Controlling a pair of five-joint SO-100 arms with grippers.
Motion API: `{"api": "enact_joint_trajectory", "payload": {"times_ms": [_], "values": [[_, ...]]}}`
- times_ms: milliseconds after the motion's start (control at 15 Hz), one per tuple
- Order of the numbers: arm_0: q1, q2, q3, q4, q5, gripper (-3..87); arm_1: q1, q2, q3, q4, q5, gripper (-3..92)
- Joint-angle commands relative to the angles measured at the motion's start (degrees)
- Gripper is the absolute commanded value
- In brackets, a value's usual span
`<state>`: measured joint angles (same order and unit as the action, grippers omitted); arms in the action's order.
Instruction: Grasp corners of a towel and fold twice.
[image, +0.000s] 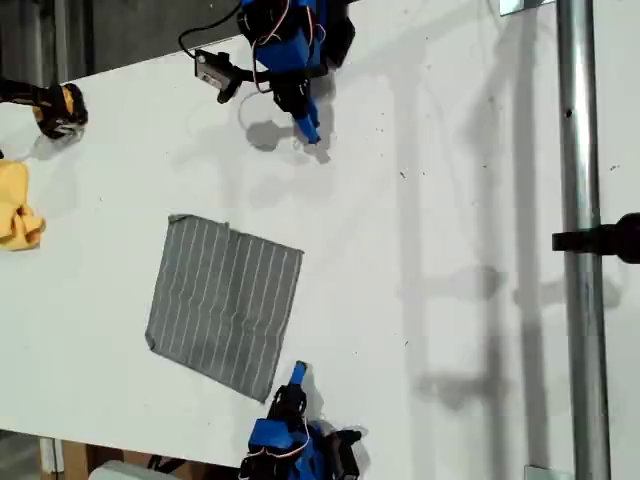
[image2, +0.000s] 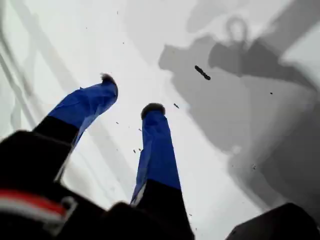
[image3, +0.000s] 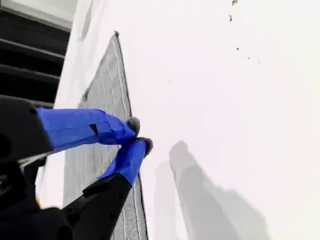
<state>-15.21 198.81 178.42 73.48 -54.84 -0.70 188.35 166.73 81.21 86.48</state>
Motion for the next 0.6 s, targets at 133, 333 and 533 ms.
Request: {"api": "enact_joint_trajectory", "payload": {"times_ms": [133, 333, 533], "values": [[-4.57, 0.26, 0.35, 0.44, -31.29, -2.2, 3.69, 0.09, -7.47, -4.57, -1.41, -0.2], [-4.57, 0.26, 0.35, 0.44, -31.29, -2.2, 3.34, -2.02, -9.76, -4.48, -1.41, -0.2], [-4.57, 0.26, 0.35, 0.44, -31.29, -2.2, 3.08, -17.84, -18.98, -6.68, -2.37, -0.2]]}}
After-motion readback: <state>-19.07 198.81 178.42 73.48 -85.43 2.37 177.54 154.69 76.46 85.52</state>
